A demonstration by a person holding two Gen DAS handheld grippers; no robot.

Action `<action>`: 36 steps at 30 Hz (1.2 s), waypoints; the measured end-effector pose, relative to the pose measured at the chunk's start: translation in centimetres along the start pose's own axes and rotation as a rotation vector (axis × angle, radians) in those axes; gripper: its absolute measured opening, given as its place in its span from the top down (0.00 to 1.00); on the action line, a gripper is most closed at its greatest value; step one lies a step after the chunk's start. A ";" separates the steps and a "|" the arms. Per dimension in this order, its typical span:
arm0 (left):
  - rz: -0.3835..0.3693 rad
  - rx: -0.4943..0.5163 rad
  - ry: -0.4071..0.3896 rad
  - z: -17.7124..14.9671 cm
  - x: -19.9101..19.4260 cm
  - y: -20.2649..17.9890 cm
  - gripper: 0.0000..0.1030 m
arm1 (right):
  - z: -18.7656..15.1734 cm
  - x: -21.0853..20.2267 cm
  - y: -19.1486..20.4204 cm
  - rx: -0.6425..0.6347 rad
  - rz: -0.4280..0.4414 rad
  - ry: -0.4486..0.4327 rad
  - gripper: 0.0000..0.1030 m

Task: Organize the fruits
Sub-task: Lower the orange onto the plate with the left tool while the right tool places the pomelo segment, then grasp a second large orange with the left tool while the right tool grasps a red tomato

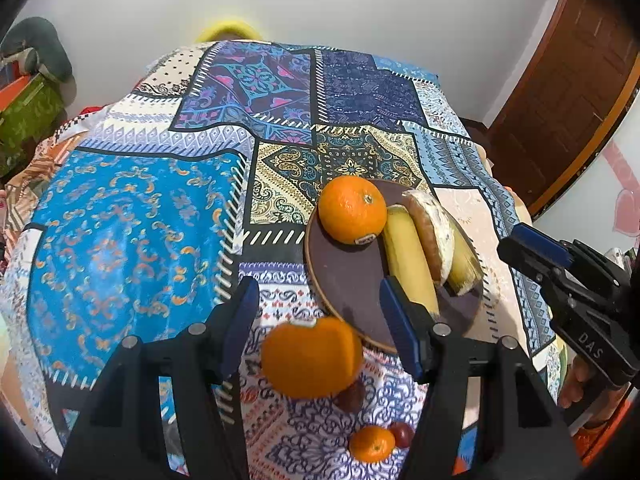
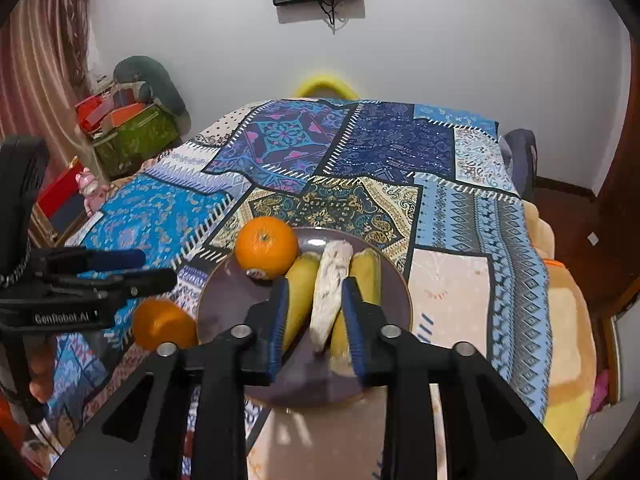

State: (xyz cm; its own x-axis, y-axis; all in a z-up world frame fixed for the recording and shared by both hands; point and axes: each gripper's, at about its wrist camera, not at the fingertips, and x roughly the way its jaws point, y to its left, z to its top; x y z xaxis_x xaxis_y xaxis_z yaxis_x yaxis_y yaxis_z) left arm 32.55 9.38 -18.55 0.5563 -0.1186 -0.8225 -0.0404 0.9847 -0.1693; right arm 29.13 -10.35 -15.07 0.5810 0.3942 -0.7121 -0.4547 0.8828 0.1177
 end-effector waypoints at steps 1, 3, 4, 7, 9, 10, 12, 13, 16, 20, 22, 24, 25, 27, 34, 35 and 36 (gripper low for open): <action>0.003 0.004 -0.003 -0.3 -0.4 -0.1 0.39 | -0.2 -0.3 0.2 -0.006 -0.005 -0.001 0.72; 0.014 0.013 -0.008 -0.9 -1.0 -0.2 0.36 | -0.7 -0.9 0.5 -0.014 -0.011 -0.003 0.71; 0.019 0.017 -0.011 -1.1 -1.2 -0.1 0.35 | -0.9 -1.2 0.6 -0.016 -0.013 -0.003 0.70; 0.030 0.023 -0.006 -2.1 -1.6 -0.1 0.32 | -1.6 -1.8 0.8 -0.020 -0.020 0.000 0.63; 0.030 0.024 0.009 -2.8 -1.4 0.0 0.31 | -2.4 -2.2 1.0 -0.021 -0.025 0.002 0.60; 0.030 0.026 0.020 -3.2 -1.2 0.0 0.31 | -2.7 -2.4 1.0 -0.022 -0.028 0.006 0.59; 0.030 0.027 0.042 -3.9 -0.7 0.0 0.31 | -3.2 -2.4 1.1 -0.022 -0.030 0.016 0.58; 0.030 0.027 0.052 -4.2 -0.3 0.0 0.31 | -3.5 -2.4 1.0 -0.019 -0.029 0.023 0.57; 0.031 0.020 0.080 -4.6 0.9 -0.1 0.30 | -4.3 -2.2 0.8 -0.001 -0.022 0.037 0.55; 0.037 0.012 0.102 -4.7 2.5 -0.3 0.30 | -5.3 -1.9 0.5 0.015 -0.018 0.053 0.54; 0.046 0.007 0.105 -4.7 3.3 -0.4 0.30 | -5.7 -1.6 0.4 0.015 -0.021 0.063 0.54; 0.056 0.006 0.102 -4.7 3.7 -0.4 0.30 | -6.1 -1.4 0.4 0.021 -0.019 0.071 0.54; 0.057 0.004 0.102 -4.7 3.9 -0.4 0.30 | -6.2 -1.3 0.3 0.026 -0.014 0.076 0.54; 0.052 -0.003 0.093 -4.8 4.1 -0.2 0.30 | -6.4 -1.3 0.3 0.031 -0.009 0.083 0.54; 0.054 0.000 0.079 -5.6 2.8 0.1 0.34 | -7.2 -2.1 1.2 0.025 0.009 0.097 0.54; 0.053 -0.002 0.077 -5.9 2.3 0.2 0.34 | -7.4 -2.5 1.5 0.023 0.017 0.097 0.54; 0.051 -0.005 0.074 -6.2 1.8 0.3 0.34 | -7.6 -2.9 1.9 0.019 0.023 0.099 0.54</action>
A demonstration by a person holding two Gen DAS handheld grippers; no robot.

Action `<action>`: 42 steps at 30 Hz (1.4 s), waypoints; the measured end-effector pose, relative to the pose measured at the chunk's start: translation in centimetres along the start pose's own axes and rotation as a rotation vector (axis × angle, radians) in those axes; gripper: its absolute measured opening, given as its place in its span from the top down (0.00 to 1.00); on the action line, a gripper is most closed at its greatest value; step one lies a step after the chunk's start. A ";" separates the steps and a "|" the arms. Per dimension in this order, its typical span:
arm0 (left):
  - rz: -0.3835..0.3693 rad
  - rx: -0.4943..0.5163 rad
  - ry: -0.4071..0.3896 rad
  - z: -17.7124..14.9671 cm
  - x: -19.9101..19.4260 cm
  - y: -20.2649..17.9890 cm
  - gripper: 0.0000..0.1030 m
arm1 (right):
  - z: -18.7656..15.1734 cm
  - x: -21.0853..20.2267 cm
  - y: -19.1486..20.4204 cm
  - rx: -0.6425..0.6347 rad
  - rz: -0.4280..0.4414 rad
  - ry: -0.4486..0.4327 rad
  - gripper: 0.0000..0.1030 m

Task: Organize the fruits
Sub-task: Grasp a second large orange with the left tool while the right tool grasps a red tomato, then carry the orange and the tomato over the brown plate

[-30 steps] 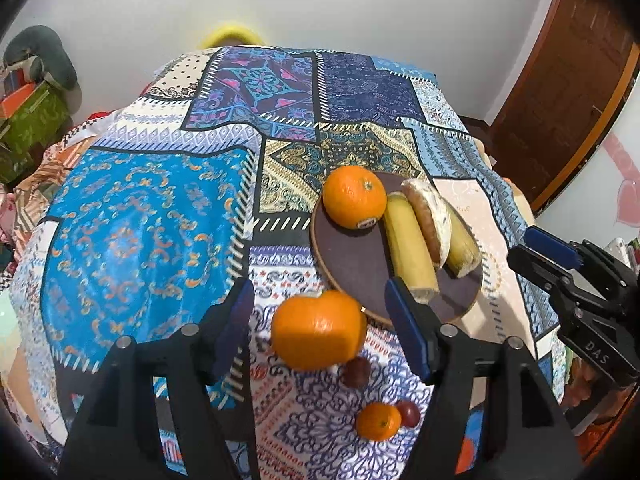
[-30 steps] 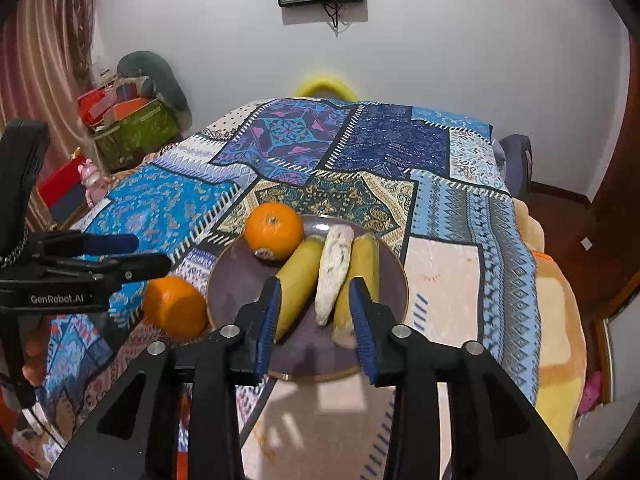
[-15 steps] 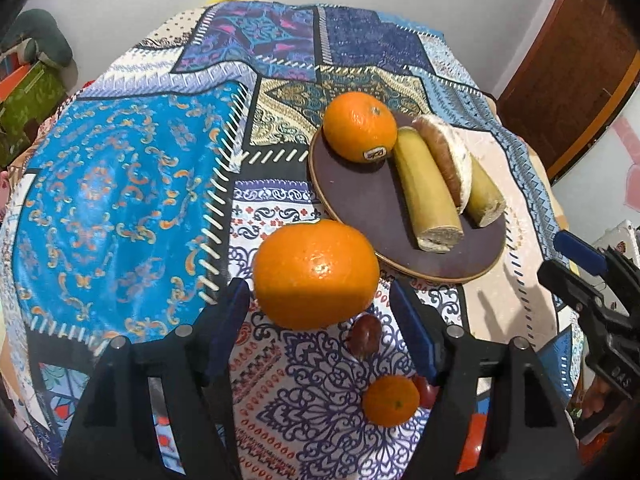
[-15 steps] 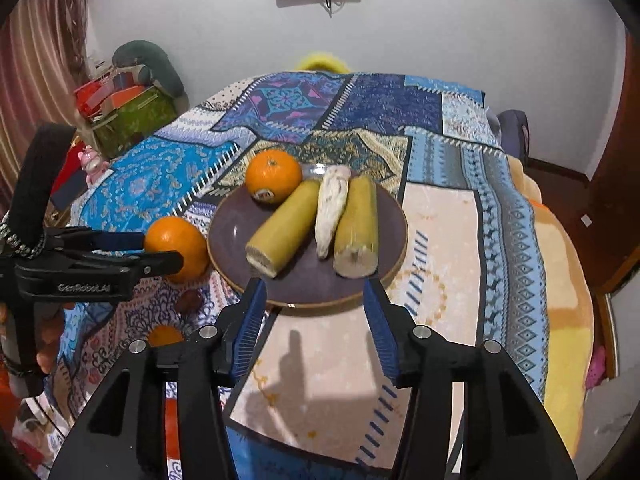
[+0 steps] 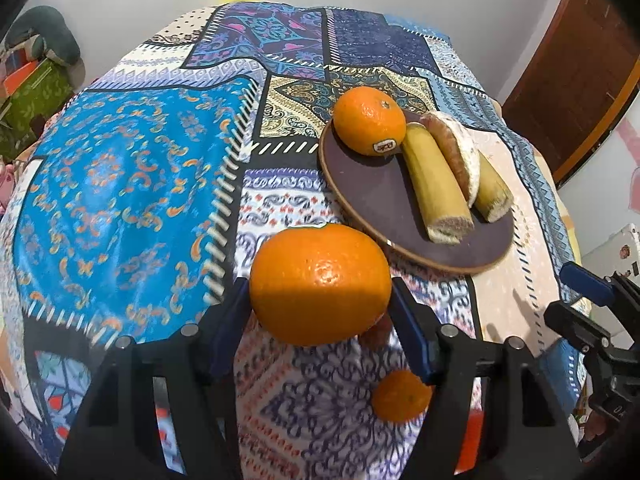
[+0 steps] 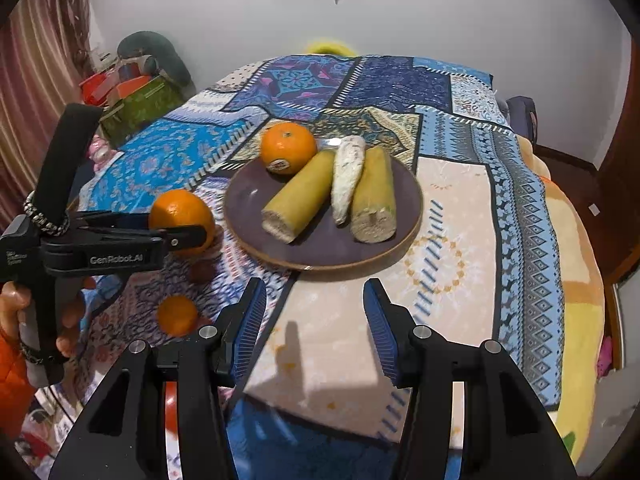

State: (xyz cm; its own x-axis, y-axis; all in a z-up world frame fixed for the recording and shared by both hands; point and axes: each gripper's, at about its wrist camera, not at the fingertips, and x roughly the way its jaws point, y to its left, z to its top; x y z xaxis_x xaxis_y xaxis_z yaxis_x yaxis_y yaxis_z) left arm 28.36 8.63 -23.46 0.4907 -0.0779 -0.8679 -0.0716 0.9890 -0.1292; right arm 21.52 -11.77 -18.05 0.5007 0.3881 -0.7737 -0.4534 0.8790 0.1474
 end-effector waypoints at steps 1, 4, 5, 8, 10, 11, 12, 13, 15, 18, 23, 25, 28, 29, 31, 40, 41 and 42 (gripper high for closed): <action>-0.001 -0.002 -0.003 -0.4 -0.6 0.1 0.34 | -0.1 -0.1 0.2 -0.004 0.002 0.001 0.54; -0.002 -0.004 -0.021 -1.6 -2.5 0.3 0.34 | -0.8 -1.0 1.4 -0.022 0.012 0.003 0.53; 0.001 -0.003 -0.029 -2.1 -3.2 0.4 0.34 | -1.0 -1.2 1.7 -0.028 0.017 0.006 0.53; 0.003 -0.004 -0.055 -3.3 -5.4 0.7 0.34 | -1.8 -2.0 3.0 -0.045 0.027 0.008 0.47; 0.002 -0.008 -0.069 -4.2 -6.7 1.0 0.34 | -2.4 -2.5 4.0 -0.059 0.036 0.010 0.46; 0.000 -0.011 -0.073 -4.6 -7.2 1.2 0.34 | -2.5 -2.5 4.3 -0.063 0.040 0.014 0.46; -0.003 -0.014 -0.076 -5.0 -7.7 1.3 0.34 | -2.8 -2.5 4.8 -0.072 0.047 0.022 0.45; -0.006 -0.016 -0.079 -5.3 -8.1 1.4 0.34 | -3.0 -2.4 5.1 -0.075 0.050 0.028 0.45; -0.007 -0.020 -0.082 -6.0 -8.7 1.6 0.34 | -3.6 -2.0 5.7 -0.086 0.062 0.051 0.45; -0.012 -0.027 -0.078 -6.9 -9.1 1.8 0.34 | -4.4 -0.5 6.2 -0.085 0.075 0.100 0.45; -0.017 -0.029 -0.061 -8.2 -9.0 1.6 0.34 | -5.2 1.4 5.9 -0.025 0.135 0.161 0.45; -0.016 -0.027 -0.051 -8.5 -8.8 1.4 0.34 | -5.3 1.6 6.0 -0.029 0.144 0.171 0.45; -0.018 -0.025 -0.051 -8.6 -8.7 1.1 0.34 | -5.5 1.8 6.4 -0.050 0.142 0.185 0.54; -0.020 -0.024 -0.052 -8.6 -8.7 1.0 0.34 | -5.6 1.9 6.6 -0.056 0.148 0.192 0.56; -0.025 -0.021 -0.054 -8.4 -8.7 0.8 0.34 | -5.7 1.8 6.6 -0.060 0.144 0.181 0.57; -0.044 0.013 -0.079 -5.7 -8.5 -0.9 0.34 | -3.5 -0.6 5.0 -0.061 0.095 0.079 0.57; -0.046 0.015 -0.082 -5.3 -8.4 -1.1 0.34 | -3.3 -0.7 4.8 -0.058 0.091 0.069 0.57; -0.051 0.019 -0.088 -4.8 -8.3 -1.4 0.34 | -2.9 -1.0 4.3 -0.053 0.083 0.054 0.57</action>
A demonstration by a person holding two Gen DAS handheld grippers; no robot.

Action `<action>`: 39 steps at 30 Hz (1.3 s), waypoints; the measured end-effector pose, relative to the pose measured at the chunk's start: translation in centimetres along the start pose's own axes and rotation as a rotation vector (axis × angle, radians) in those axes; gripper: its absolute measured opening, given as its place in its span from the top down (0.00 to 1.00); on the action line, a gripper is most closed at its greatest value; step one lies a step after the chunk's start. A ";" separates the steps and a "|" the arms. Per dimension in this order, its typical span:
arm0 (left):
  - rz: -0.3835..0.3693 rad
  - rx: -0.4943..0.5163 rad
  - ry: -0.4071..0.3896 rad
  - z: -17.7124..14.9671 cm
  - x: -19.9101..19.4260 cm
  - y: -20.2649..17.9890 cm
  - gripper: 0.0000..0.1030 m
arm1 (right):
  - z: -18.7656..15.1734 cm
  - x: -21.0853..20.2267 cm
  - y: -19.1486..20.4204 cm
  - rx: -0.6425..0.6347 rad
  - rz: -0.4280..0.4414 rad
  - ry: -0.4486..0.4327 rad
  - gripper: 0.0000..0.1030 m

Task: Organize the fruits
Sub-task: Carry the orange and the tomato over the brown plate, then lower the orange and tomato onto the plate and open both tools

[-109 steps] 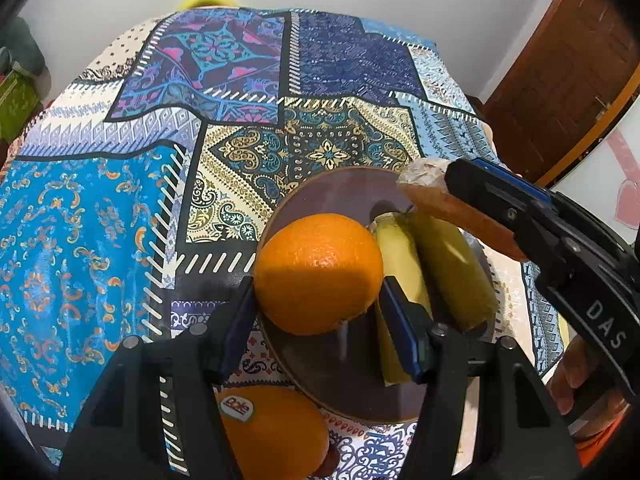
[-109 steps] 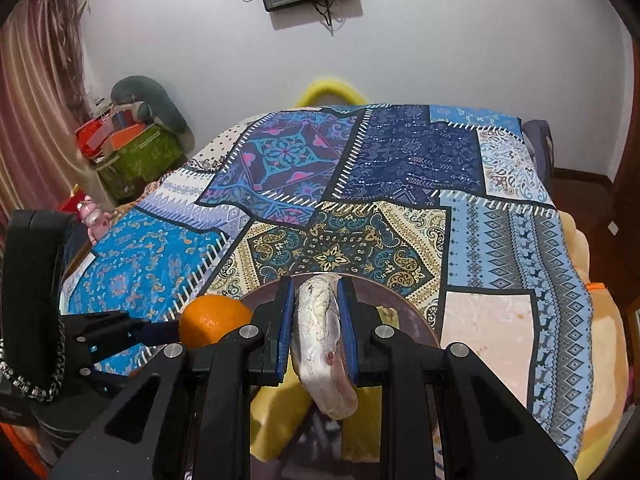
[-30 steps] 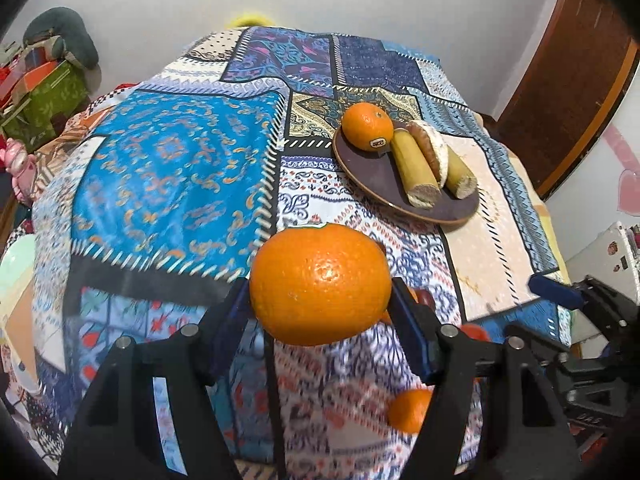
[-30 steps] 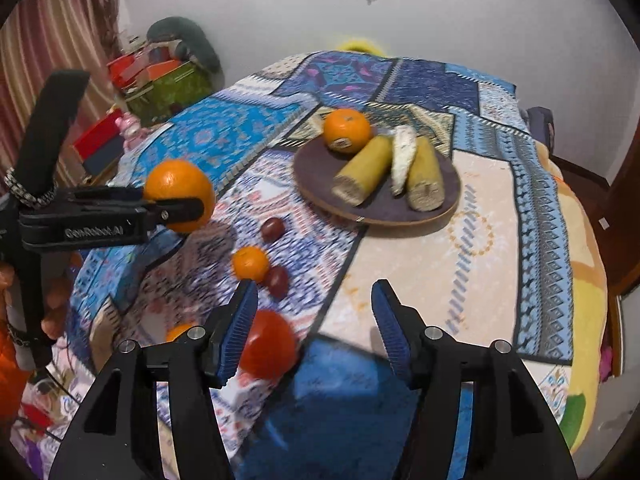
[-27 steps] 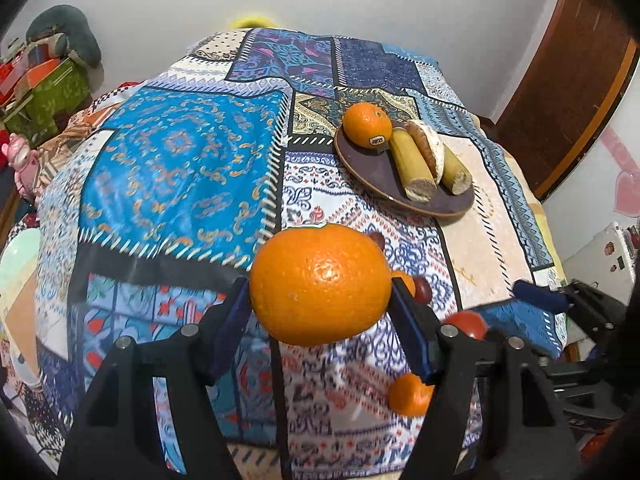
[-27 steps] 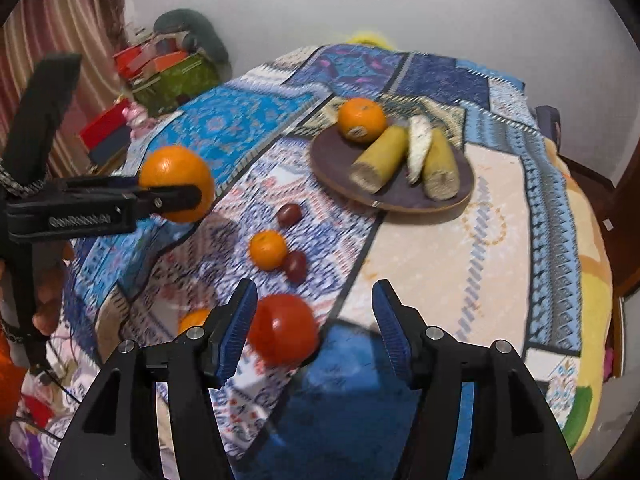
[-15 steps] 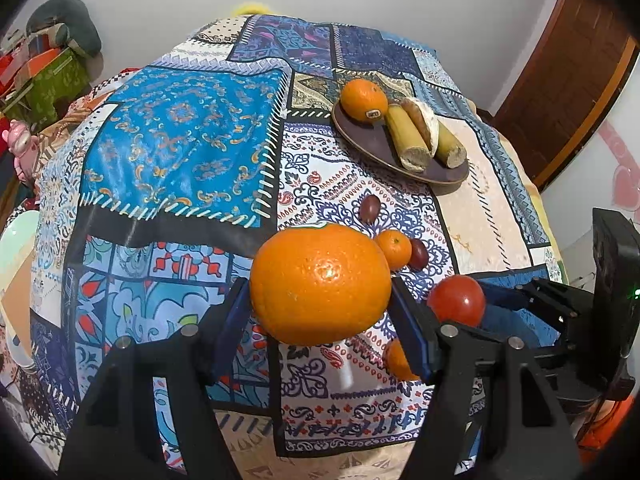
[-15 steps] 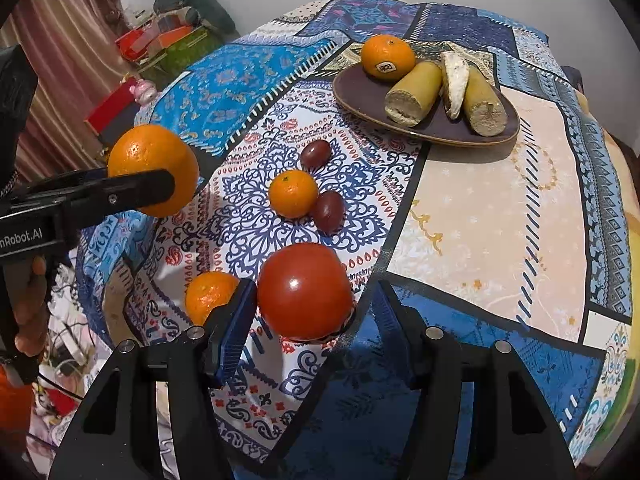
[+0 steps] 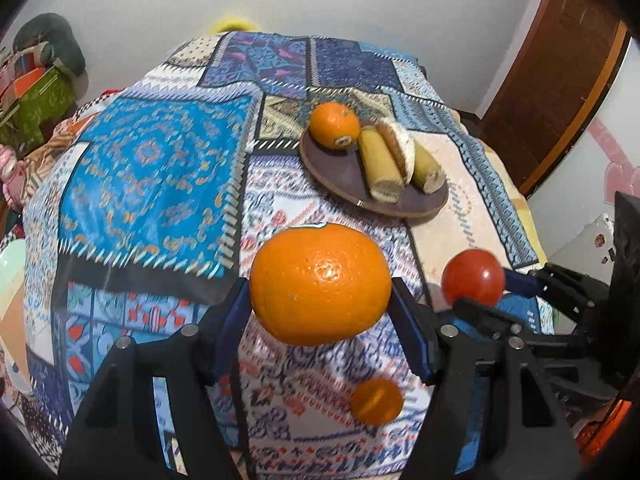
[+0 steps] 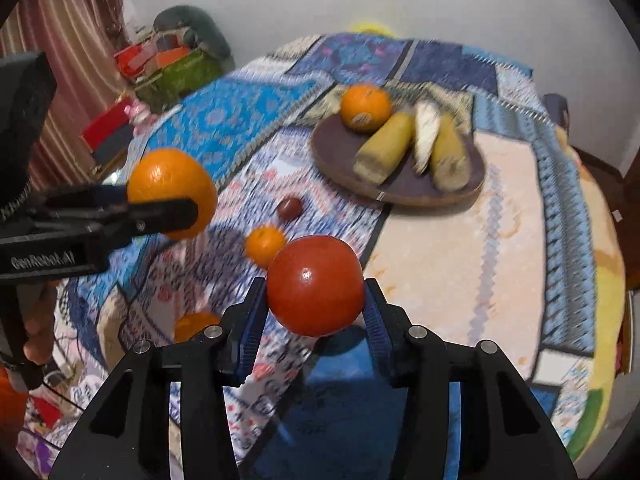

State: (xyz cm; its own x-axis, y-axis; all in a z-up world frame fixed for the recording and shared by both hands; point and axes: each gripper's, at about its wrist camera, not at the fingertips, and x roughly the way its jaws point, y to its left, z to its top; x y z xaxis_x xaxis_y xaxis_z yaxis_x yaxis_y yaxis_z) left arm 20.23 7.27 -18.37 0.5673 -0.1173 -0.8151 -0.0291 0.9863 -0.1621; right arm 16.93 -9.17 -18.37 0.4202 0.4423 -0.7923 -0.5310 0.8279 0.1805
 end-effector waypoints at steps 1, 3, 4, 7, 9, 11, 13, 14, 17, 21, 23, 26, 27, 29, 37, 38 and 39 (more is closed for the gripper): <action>-0.003 0.002 -0.003 0.5 0.2 -0.2 0.34 | 0.4 -0.3 -0.4 0.003 -0.008 -0.014 0.57; -0.010 0.007 -0.011 1.4 0.5 -0.6 0.34 | 1.3 -0.8 -1.3 0.010 -0.024 -0.044 0.57; -0.013 0.010 -0.015 1.9 0.7 -0.8 0.34 | 1.6 -1.0 -1.5 0.013 -0.027 -0.053 0.57; -0.024 0.020 -0.022 3.5 1.5 -1.5 0.34 | 2.9 -1.5 -2.7 0.021 -0.051 -0.091 0.57; -0.030 0.031 -0.025 4.6 2.3 -2.0 0.34 | 3.7 -1.6 -3.5 0.027 -0.062 -0.112 0.57; -0.032 0.042 -0.027 5.4 3.1 -2.4 0.34 | 4.3 -1.5 -4.4 0.036 -0.065 -0.126 0.57; -0.034 0.050 -0.027 6.2 3.9 -2.6 0.34 | 4.9 -1.3 -5.1 0.044 -0.072 -0.138 0.57; -0.036 0.051 -0.024 6.6 4.5 -2.7 0.34 | 5.2 -1.1 -5.4 0.046 -0.076 -0.142 0.57; -0.040 0.046 -0.012 7.7 6.0 -2.5 0.34 | 5.9 -0.1 -6.2 0.054 -0.083 -0.149 0.57; -0.048 0.046 0.013 8.9 8.1 -2.5 0.34 | 6.4 1.2 -6.8 0.058 -0.076 -0.144 0.57; -0.032 0.057 0.014 9.5 9.0 -2.5 0.34 | 6.5 1.9 -6.9 0.054 -0.070 -0.138 0.57; -0.031 0.055 0.017 10.2 10.2 -2.4 0.34 | 6.5 3.2 -7.2 0.060 -0.052 -0.126 0.57; -0.035 0.051 0.018 10.3 10.5 -2.3 0.34 | 6.5 3.5 -7.3 0.062 -0.048 -0.122 0.57; -0.037 0.047 0.022 10.6 11.2 -2.2 0.34 | 6.5 4.0 -7.4 0.061 -0.042 -0.116 0.57; -0.033 0.038 0.040 10.9 13.1 -2.2 0.34 | 6.1 5.4 -7.2 0.031 -0.036 -0.105 0.57; -0.023 0.039 0.043 10.8 13.4 -2.2 0.34 | 6.1 5.5 -7.2 0.030 -0.034 -0.101 0.57; -0.019 0.034 0.049 10.8 13.6 -2.0 0.34 | 6.1 5.7 -7.2 0.031 -0.030 -0.099 0.57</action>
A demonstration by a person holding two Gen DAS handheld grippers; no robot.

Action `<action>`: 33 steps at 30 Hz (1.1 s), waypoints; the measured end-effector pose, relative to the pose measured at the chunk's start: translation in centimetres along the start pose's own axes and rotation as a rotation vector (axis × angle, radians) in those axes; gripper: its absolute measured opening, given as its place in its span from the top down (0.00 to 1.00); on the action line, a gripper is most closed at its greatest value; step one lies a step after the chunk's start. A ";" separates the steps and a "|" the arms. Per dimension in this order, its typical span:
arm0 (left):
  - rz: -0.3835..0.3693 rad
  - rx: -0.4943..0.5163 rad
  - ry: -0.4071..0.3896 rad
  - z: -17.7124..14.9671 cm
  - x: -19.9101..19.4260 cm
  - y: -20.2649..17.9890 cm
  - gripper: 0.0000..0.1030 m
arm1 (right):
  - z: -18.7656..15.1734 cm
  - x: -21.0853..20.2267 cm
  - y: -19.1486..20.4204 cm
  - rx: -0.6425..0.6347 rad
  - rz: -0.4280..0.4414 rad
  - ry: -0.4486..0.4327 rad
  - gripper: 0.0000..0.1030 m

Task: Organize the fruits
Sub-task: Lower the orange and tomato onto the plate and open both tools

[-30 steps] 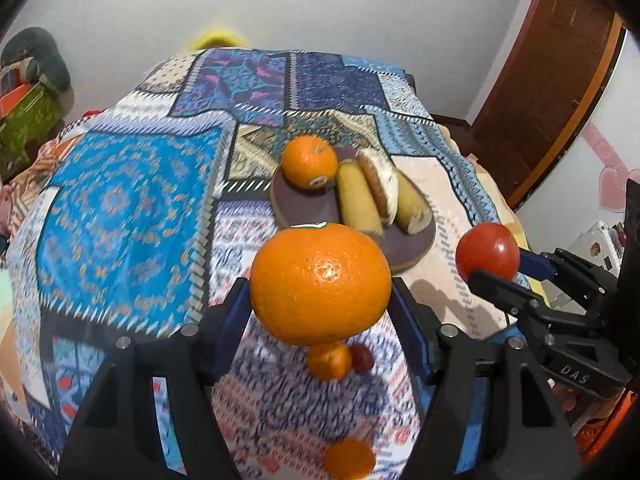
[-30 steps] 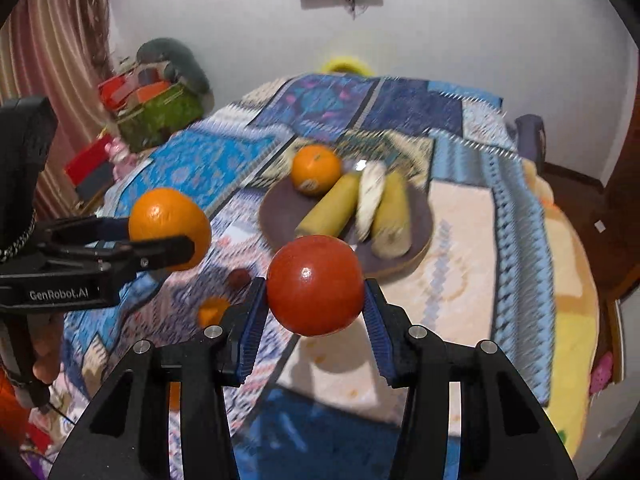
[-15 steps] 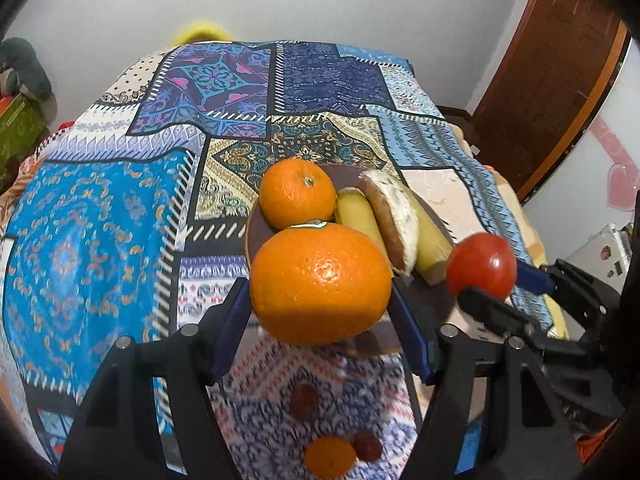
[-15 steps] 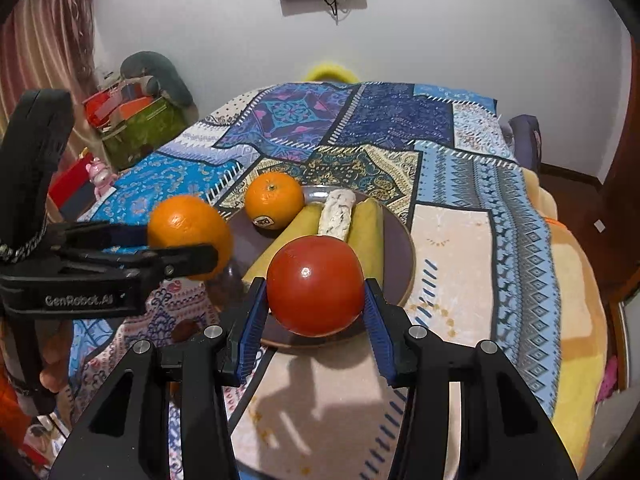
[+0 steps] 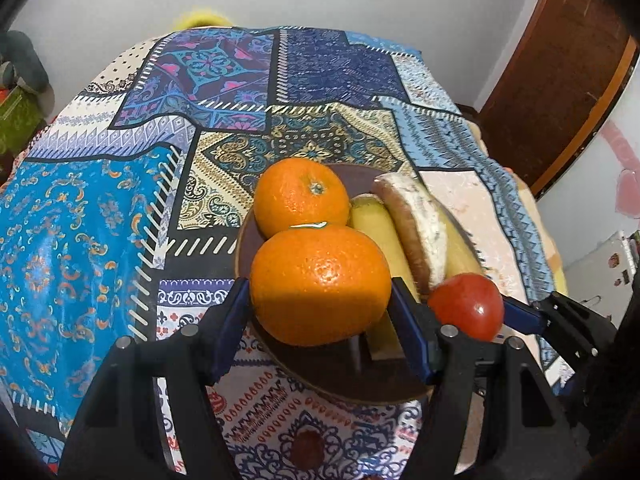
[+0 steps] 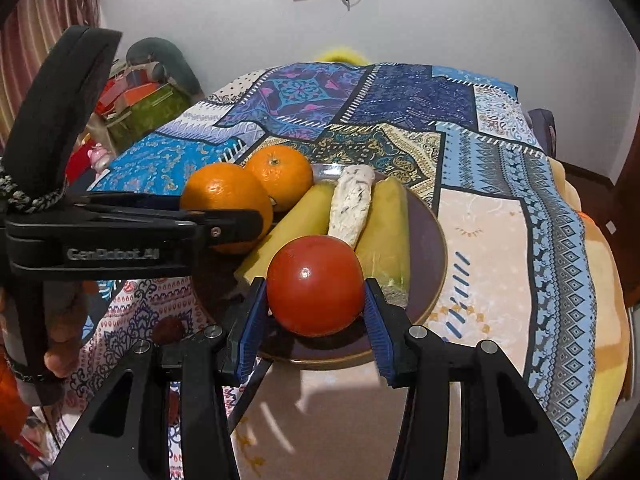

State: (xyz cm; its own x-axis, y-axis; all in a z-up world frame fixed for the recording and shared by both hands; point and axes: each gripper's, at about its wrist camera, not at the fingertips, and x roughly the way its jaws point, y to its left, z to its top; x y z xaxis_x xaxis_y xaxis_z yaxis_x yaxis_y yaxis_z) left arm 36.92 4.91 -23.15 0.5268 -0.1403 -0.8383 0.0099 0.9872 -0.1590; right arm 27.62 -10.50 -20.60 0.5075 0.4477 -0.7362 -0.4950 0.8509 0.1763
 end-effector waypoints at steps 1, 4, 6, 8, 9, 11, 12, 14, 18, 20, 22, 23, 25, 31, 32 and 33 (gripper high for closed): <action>-0.004 -0.007 0.002 0.0 0.1 0.2 0.34 | -0.1 0.2 0.0 0.002 0.001 0.005 0.57; -0.018 -0.016 -0.003 -0.2 0.1 0.5 0.34 | 0.0 0.4 -0.1 0.007 0.007 0.003 0.56; -0.016 -0.015 -0.001 -0.2 0.1 0.5 0.34 | 0.0 0.3 -0.2 0.010 0.009 0.003 0.56; -0.010 -0.012 0.002 -0.3 -0.1 0.4 0.34 | 0.0 0.4 -0.1 0.009 0.004 0.008 0.56; -0.010 -0.011 0.002 -0.4 -0.2 0.3 0.34 | 0.0 0.5 -0.1 0.010 0.002 0.010 0.56; -0.012 -0.011 0.007 -0.6 -0.5 0.2 0.34 | -0.1 0.6 -0.1 0.017 0.001 0.014 0.56; -0.011 -0.013 0.013 -0.7 -0.6 0.2 0.34 | -0.2 0.6 -0.2 0.020 -0.001 0.017 0.55; -0.014 -0.017 0.015 -0.9 -1.0 0.2 0.34 | -0.2 0.6 -0.1 0.019 -0.010 0.018 0.52; -0.009 -0.014 -0.038 -1.1 -3.4 0.0 0.34 | -0.1 -0.5 0.1 0.011 -0.035 -0.005 0.42; -0.001 -0.007 -0.062 -1.2 -4.7 -0.2 0.34 | -0.1 -1.0 0.1 0.007 -0.042 -0.018 0.38; 0.012 0.002 -0.085 -1.4 -6.1 -0.4 0.34 | 0.0 -1.7 0.4 0.001 -0.045 -0.025 0.38; 0.022 0.009 -0.099 -1.6 -6.9 -0.5 0.34 | 0.0 -2.1 0.5 -0.001 -0.047 -0.029 0.38; 0.039 0.020 -0.125 -1.9 -8.4 -0.7 0.34 | 0.1 -3.0 0.9 -0.009 -0.049 -0.040 0.38; 0.075 0.041 -0.183 -3.5 -13.1 -0.6 0.33 | 0.5 -5.7 2.6 -0.041 -0.062 -0.076 0.38; 0.081 0.044 -0.192 -3.8 -13.7 -0.5 0.32 | 0.5 -6.2 2.9 -0.047 -0.062 -0.082 0.38; 0.088 0.046 -0.199 -4.2 -14.4 -0.4 0.31 | 0.5 -6.6 3.3 -0.052 -0.062 -0.085 0.38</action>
State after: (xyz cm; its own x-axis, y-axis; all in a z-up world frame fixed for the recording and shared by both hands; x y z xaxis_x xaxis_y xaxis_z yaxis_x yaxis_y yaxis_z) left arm 25.76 6.21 -13.22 0.6850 -0.0401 -0.7274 -0.0069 0.9981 -0.0615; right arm 22.97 -10.57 -14.82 0.5955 0.4180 -0.6860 -0.4952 0.8634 0.0963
